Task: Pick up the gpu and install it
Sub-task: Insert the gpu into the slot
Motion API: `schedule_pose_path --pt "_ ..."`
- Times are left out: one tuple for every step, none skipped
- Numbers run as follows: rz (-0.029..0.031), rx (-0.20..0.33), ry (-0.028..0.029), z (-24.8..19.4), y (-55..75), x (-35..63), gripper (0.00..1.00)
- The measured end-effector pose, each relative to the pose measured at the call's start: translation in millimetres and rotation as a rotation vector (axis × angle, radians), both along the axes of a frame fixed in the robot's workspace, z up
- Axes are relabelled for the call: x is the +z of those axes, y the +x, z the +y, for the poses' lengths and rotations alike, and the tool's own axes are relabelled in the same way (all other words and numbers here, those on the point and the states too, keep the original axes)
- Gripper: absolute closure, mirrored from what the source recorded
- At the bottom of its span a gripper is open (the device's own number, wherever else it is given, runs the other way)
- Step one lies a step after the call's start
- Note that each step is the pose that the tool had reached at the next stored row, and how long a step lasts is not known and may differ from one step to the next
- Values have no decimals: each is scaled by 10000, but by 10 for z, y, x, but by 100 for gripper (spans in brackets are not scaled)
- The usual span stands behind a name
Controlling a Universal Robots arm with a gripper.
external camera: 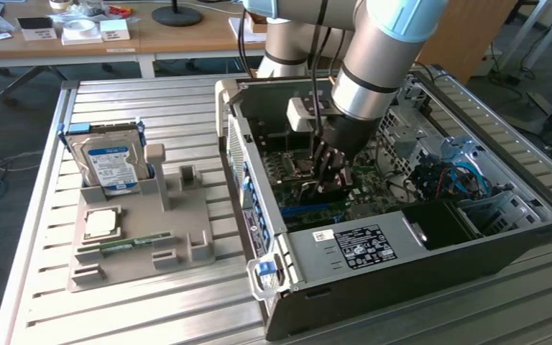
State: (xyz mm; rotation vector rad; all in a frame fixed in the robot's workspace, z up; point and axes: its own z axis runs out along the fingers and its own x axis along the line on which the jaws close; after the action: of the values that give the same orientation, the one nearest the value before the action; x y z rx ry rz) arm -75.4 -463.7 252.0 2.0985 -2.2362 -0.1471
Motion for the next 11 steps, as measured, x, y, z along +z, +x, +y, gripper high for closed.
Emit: schedule_pose_path --pt "0 0 1 0 0 0 73" --pt "0 0 0 -1 0 0 73" --pt "0 -1 0 0 0 0 73" --pt "0 0 -1 -1 0 0 73" --pt "0 0 0 -1 0 0 73" --pt "0 0 -1 -1 0 -2 73" --pt "1 1 -2 -1 0 -2 73" --pt "1 1 -2 -1 0 -3 73" --pt "0 1 -1 -1 0 -3 73" --pt "0 1 0 0 0 -3 73" --pt "0 1 -1 -1 0 -3 73"
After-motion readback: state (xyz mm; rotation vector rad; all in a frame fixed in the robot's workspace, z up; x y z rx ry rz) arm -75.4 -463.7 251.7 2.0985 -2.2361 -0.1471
